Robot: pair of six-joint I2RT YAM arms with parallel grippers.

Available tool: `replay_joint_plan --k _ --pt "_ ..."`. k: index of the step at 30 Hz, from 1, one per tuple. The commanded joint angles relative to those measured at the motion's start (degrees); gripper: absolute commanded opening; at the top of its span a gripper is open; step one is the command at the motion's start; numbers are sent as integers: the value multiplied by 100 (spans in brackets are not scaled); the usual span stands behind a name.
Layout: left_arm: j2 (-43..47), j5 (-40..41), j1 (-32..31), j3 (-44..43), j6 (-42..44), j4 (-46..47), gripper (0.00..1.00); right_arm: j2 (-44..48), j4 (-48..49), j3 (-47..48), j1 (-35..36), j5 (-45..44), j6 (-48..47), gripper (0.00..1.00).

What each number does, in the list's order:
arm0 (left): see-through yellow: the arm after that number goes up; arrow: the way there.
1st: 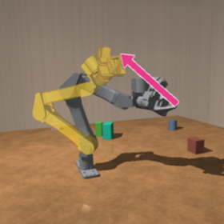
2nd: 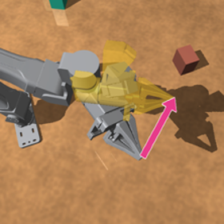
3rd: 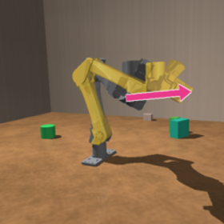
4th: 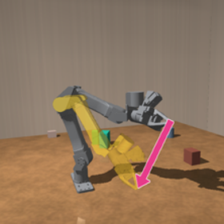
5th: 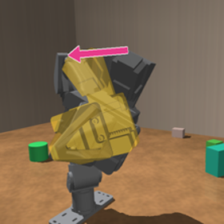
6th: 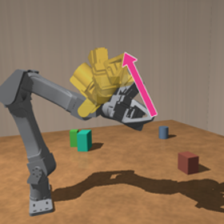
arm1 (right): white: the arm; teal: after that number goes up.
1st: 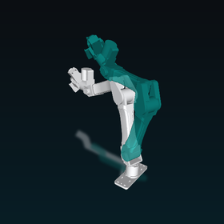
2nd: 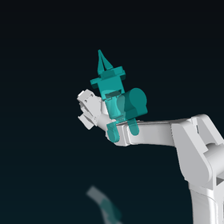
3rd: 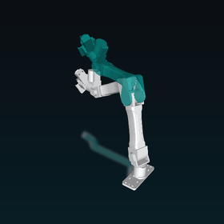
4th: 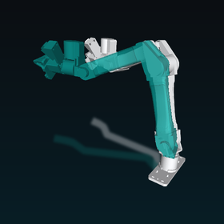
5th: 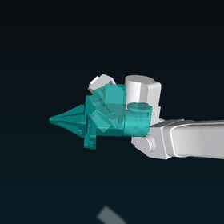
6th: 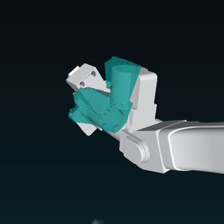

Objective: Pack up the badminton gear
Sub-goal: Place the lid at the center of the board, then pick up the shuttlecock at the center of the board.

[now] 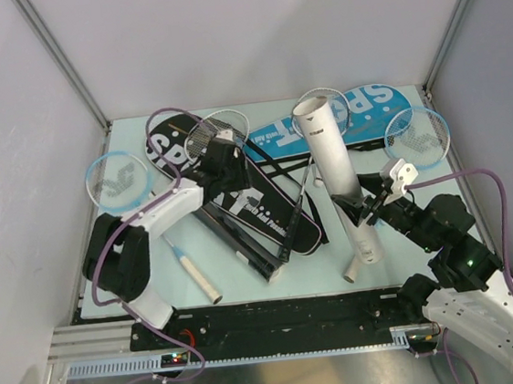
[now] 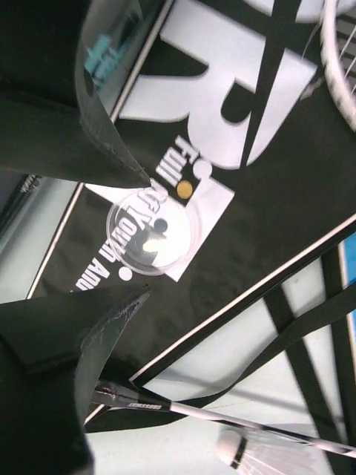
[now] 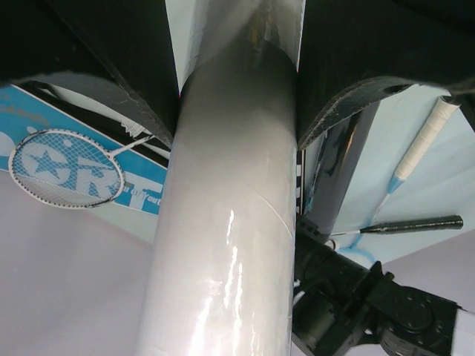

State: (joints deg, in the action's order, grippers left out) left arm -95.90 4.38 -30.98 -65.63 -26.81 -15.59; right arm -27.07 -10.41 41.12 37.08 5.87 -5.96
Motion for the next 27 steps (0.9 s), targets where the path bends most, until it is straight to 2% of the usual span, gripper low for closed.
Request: replay_joint_plan --k 1,6,10,17,27 --pt "783 1387 196 -204 201 -182 60 124 367 150 -49 24 -7 36" --pt "1243 2061 955 -198 89 -691 56 179 354 150 -87 68 -15 37" --pt "1268 2543 1411 -271 397 -877 55 223 378 150 -96 131 42 37" --pt "280 2682 2110 -723 711 -1119 53 186 644 150 -103 346 235 36" --pt "-1037 2797 2368 -1577 951 -1432 52 134 677 150 -101 519 322 36"
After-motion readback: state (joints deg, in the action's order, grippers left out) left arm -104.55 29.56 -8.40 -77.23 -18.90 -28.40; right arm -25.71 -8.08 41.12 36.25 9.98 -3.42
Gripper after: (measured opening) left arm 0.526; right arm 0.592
